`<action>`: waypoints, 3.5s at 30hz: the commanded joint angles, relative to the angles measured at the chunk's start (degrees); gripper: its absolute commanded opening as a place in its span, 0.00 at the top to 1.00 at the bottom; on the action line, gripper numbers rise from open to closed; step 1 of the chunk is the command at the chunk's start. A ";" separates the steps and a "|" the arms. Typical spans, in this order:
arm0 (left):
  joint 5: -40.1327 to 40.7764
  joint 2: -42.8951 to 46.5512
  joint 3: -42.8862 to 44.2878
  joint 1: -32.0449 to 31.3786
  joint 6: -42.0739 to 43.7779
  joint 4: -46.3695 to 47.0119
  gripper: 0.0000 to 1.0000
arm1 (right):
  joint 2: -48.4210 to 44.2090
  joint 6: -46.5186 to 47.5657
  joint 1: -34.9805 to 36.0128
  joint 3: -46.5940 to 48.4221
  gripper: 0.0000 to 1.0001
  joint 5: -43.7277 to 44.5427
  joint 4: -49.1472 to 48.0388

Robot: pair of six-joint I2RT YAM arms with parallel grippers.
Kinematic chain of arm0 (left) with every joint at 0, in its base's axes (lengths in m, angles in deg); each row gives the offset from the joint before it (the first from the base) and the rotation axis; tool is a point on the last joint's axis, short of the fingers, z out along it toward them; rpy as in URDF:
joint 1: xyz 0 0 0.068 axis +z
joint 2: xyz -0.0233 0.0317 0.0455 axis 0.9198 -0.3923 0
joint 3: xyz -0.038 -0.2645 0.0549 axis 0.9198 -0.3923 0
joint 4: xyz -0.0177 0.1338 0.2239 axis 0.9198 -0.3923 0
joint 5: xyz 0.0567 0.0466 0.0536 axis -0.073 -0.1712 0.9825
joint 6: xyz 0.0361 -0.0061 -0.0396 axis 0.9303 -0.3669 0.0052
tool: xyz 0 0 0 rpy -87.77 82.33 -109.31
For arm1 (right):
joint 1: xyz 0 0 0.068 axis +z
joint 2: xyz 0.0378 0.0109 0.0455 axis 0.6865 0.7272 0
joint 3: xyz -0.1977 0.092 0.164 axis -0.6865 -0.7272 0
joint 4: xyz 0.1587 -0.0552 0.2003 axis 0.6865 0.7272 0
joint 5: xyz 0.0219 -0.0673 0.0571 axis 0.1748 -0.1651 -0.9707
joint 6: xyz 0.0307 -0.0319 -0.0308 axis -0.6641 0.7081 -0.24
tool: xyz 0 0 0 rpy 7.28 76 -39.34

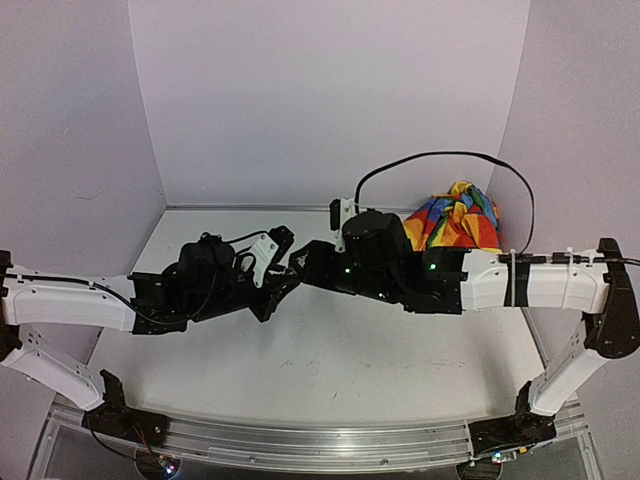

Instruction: Paint the nails

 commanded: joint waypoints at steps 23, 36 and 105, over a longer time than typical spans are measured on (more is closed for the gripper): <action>-74.84 7.75 4.44 2.14 -3.94 0.94 1.00 | -8.50 34.91 -2.58 -12.01 1.00 -70.08 -30.77; -22.11 7.46 1.90 1.44 -3.63 0.62 1.00 | -16.68 29.95 -2.68 -14.03 0.30 -32.15 -23.93; -5.56 7.86 4.73 6.01 -9.00 -13.15 1.00 | -11.76 21.45 -3.23 -8.69 0.17 -11.00 -11.37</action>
